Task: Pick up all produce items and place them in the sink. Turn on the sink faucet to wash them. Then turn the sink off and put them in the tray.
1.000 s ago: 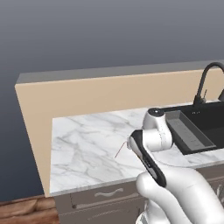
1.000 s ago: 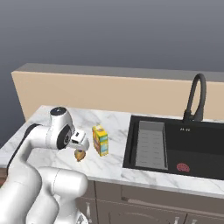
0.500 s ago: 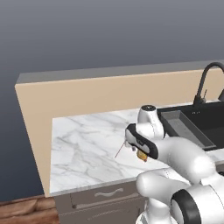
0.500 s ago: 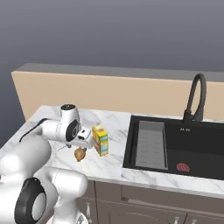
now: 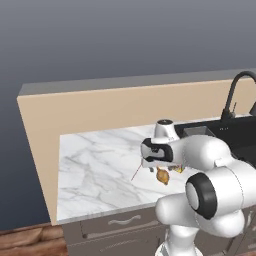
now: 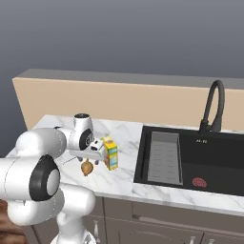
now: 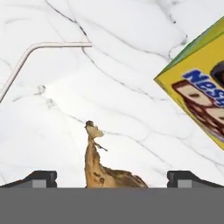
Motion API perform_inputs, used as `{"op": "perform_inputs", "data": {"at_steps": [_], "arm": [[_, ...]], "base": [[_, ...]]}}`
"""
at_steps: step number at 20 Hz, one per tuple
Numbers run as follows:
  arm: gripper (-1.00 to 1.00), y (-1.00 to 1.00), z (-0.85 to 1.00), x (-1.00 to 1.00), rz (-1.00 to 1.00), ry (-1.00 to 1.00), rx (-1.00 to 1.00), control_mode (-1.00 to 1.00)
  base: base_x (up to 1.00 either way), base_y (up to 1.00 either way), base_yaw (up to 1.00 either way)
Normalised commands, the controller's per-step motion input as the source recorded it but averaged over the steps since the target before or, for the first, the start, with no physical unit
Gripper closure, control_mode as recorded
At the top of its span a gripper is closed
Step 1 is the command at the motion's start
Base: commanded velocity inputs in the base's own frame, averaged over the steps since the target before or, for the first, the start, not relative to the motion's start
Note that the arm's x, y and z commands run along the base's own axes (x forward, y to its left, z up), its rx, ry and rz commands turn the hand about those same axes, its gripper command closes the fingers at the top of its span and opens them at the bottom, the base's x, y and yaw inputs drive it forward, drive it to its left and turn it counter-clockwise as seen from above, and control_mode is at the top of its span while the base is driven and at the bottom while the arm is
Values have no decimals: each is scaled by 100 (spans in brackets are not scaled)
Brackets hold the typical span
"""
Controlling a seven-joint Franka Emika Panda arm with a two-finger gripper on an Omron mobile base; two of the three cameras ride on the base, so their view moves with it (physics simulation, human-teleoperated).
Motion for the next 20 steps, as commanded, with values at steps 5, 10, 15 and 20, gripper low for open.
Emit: {"op": "perform_inputs", "data": {"at_steps": [5, 10, 15, 20], "arm": [[-100, -23, -25, -20, 0, 0, 0, -100], [-100, -5, -16, -21, 0, 0, 0, -100], [-100, 0, -11, -11, 0, 0, 0, -100], [-100, 0, -15, -16, 1, -2, 0, -100]], "base": [[0, 0, 0], [0, 0, 0], [0, 0, 0], [0, 0, 0]]}}
